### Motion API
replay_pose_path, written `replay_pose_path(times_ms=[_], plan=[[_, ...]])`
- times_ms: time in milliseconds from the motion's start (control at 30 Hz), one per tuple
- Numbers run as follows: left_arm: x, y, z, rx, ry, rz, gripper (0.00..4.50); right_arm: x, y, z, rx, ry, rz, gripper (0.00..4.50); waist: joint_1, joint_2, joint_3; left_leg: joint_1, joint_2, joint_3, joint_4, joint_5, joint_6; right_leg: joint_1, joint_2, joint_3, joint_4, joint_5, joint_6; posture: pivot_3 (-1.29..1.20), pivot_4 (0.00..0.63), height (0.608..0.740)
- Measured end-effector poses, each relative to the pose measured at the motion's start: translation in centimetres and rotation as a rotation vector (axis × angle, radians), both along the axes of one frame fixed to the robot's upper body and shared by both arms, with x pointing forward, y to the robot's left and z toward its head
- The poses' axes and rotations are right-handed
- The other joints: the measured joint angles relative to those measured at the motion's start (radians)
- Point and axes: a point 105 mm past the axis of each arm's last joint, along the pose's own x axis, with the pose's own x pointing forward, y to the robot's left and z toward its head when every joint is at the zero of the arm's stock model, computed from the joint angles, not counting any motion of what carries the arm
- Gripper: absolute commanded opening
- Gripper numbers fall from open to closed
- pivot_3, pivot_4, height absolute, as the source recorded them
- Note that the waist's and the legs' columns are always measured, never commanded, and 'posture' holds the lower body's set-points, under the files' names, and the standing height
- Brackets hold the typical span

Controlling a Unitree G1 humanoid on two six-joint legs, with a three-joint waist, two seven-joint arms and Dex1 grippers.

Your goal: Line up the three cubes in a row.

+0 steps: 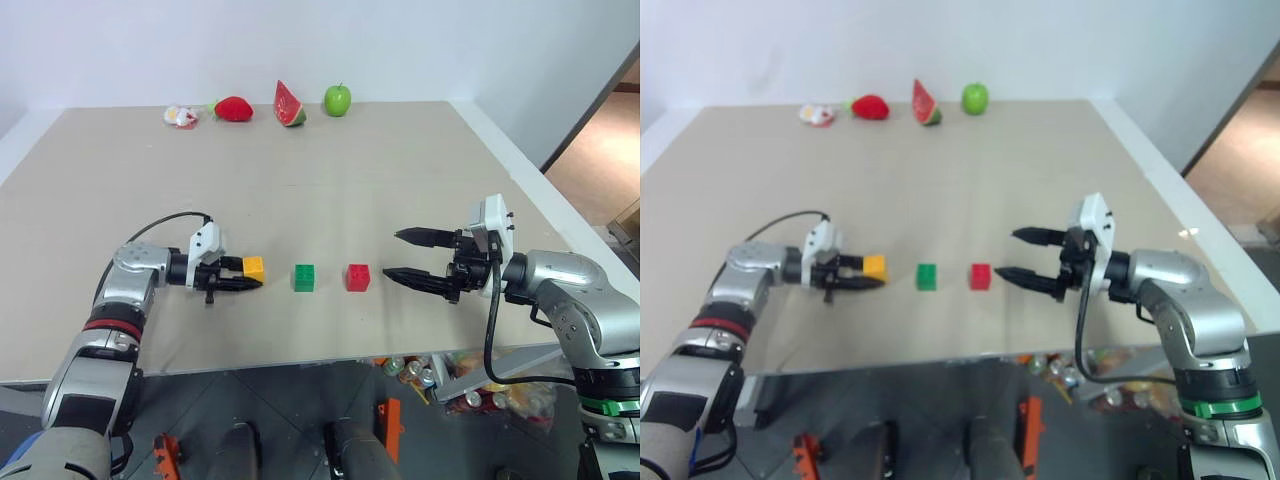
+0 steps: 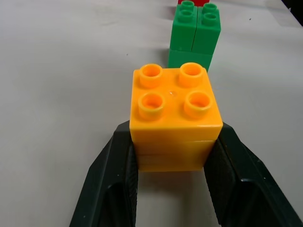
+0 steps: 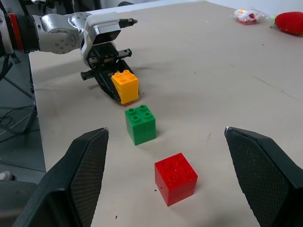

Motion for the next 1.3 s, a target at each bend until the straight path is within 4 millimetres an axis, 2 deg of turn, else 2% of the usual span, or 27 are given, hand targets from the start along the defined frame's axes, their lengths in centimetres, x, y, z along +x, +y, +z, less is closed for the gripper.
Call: replay_pose_path(times_ms=[400, 800, 867, 1067, 1167, 1300], plan=[[-0.5, 0.1, -0.4, -0.004, 0.038, -0.019, 1.32, 0.0, 0.0, -0.1, 0.000, 0.006, -0.005, 4.07, 0.000, 0.000, 0.000, 0.000, 0.000, 0.000, 0.000, 0.000, 0.000, 0.000, 0.000, 0.000, 0.000, 0.000, 0.000, 0.00, 0.150, 0.740], [-0.3, -0.2, -1.0, 0.000, -0.004, -0.004, 1.32, 0.2, 0.0, 0.3, 0.002, -0.007, -0.016, 4.07, 0.000, 0.000, 0.000, 0.000, 0.000, 0.000, 0.000, 0.000, 0.000, 0.000, 0.000, 0.000, 0.000, 0.000, 0.000, 0.00, 0.150, 0.740], [-0.3, -0.1, -1.1, 0.002, -0.012, -0.006, 2.43, 0.3, 0.0, 0.3, 0.002, -0.007, -0.016, 4.07, 0.000, 0.000, 0.000, 0.000, 0.000, 0.000, 0.000, 0.000, 0.000, 0.000, 0.000, 0.000, 0.000, 0.000, 0.000, 0.00, 0.150, 0.740], [-0.4, 0.0, -1.2, 0.009, -0.028, -0.009, 4.35, 0.3, 0.0, 0.3, 0.002, -0.008, -0.016, 4.07, 0.000, 0.000, 0.000, 0.001, 0.000, 0.000, 0.001, 0.000, 0.000, 0.001, 0.000, 0.000, 0.000, 0.001, 0.000, 0.00, 0.150, 0.740], [-0.3, 0.6, -1.2, 0.020, -0.033, 0.006, 4.35, 0.2, 0.0, 0.3, 0.002, -0.008, -0.016, 4.07, -0.001, 0.000, 0.000, 0.001, 0.000, 0.000, 0.001, 0.000, 0.000, 0.000, 0.000, 0.000, 0.000, 0.002, -0.001, 0.00, 0.150, 0.740], [-1.2, 2.9, -1.1, 0.038, 0.000, 0.029, 4.35, 0.2, 0.0, 0.4, 0.001, -0.008, -0.012, 4.07, -0.005, 0.000, 0.000, 0.001, 0.000, 0.000, 0.000, 0.000, 0.000, 0.000, 0.001, 0.001, 0.000, 0.002, -0.001, 0.00, 0.150, 0.740]])
